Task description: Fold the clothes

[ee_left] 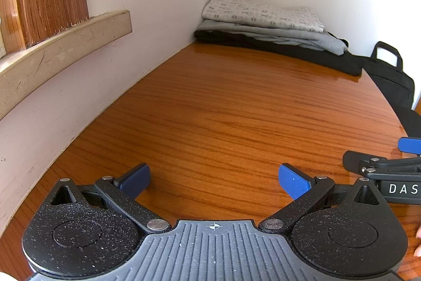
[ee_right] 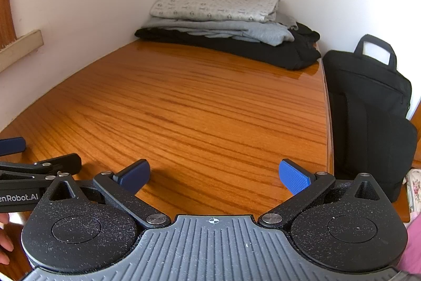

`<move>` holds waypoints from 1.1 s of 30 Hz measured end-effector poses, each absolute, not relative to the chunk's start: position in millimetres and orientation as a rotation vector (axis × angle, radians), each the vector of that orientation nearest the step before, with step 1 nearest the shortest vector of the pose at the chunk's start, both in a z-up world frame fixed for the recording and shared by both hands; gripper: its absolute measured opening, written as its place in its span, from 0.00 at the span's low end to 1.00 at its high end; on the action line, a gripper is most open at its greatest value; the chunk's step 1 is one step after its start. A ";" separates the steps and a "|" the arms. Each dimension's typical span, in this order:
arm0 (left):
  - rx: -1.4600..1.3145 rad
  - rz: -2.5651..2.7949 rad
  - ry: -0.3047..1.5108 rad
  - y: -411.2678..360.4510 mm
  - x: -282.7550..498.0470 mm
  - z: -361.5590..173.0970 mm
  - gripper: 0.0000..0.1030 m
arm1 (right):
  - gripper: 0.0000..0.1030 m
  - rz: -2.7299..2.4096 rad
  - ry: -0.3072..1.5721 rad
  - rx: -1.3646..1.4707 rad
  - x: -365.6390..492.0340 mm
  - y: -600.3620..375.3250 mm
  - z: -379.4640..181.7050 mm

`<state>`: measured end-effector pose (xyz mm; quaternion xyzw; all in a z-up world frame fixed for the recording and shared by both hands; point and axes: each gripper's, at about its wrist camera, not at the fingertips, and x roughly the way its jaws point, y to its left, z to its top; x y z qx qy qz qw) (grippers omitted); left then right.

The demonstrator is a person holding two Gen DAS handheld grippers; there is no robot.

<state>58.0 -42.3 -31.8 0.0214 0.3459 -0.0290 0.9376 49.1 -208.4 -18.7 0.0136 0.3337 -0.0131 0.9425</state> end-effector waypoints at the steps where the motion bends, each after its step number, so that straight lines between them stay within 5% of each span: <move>1: 0.044 -0.059 0.707 -42.4 58.0 -31.8 1.00 | 1.00 -0.027 0.681 0.028 49.4 -208.5 -18.5; 33: 0.049 -0.072 0.707 -36.1 53.9 -32.4 1.00 | 1.00 -0.023 0.681 0.028 49.3 -208.8 -18.0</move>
